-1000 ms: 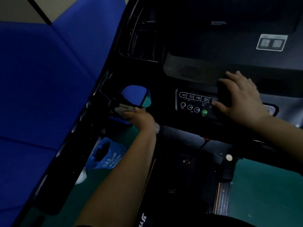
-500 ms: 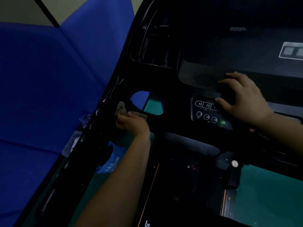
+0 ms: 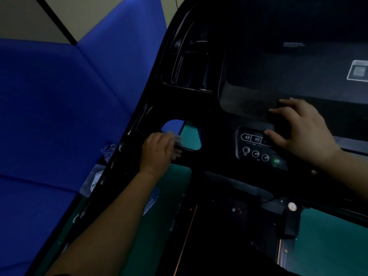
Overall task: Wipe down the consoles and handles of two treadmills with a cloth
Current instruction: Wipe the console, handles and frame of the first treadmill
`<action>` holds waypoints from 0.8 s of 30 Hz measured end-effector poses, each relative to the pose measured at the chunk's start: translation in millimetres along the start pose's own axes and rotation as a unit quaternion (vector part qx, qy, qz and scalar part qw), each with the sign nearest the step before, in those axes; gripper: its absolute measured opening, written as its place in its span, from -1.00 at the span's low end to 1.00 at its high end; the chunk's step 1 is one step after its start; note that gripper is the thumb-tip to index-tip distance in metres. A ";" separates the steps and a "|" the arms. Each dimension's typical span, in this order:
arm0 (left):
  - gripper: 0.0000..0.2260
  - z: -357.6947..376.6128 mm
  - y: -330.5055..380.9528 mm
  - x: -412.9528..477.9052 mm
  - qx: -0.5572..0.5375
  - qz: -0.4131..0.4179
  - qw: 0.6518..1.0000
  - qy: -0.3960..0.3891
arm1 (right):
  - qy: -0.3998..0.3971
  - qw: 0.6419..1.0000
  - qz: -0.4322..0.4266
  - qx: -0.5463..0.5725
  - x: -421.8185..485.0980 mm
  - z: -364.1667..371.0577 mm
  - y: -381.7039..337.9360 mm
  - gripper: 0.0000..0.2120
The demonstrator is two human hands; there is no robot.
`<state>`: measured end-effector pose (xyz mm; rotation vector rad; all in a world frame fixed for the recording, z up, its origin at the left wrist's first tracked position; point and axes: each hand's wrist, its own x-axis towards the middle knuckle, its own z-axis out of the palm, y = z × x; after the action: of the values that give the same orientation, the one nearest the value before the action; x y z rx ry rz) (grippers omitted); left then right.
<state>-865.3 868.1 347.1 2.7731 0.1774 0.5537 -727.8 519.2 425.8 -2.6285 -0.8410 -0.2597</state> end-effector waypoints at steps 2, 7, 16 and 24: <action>-0.67 3.2 7.3 3.2 0.007 -0.073 0.997 0.023 | -0.015 1.000 -0.012 -0.015 5.5 -4.7 1.1 -0.46; -0.68 26.5 71.2 -20.8 -0.015 0.026 0.999 -0.021 | -0.024 0.998 -0.061 -0.008 15.0 -4.3 9.0 -0.45; -0.64 30.4 46.3 -19.2 -0.037 -0.148 0.988 0.027 | 0.003 0.998 -0.070 0.002 13.3 0.9 9.8 -0.47; -0.78 -2.3 94.7 24.3 -0.390 -0.342 0.845 0.134 | -0.007 0.998 -0.067 -0.008 13.1 -0.7 8.7 -0.48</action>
<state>-838.2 783.6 388.1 1.6710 0.7720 0.6221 -712.2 519.2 427.7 -2.5942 -1.0249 -0.2845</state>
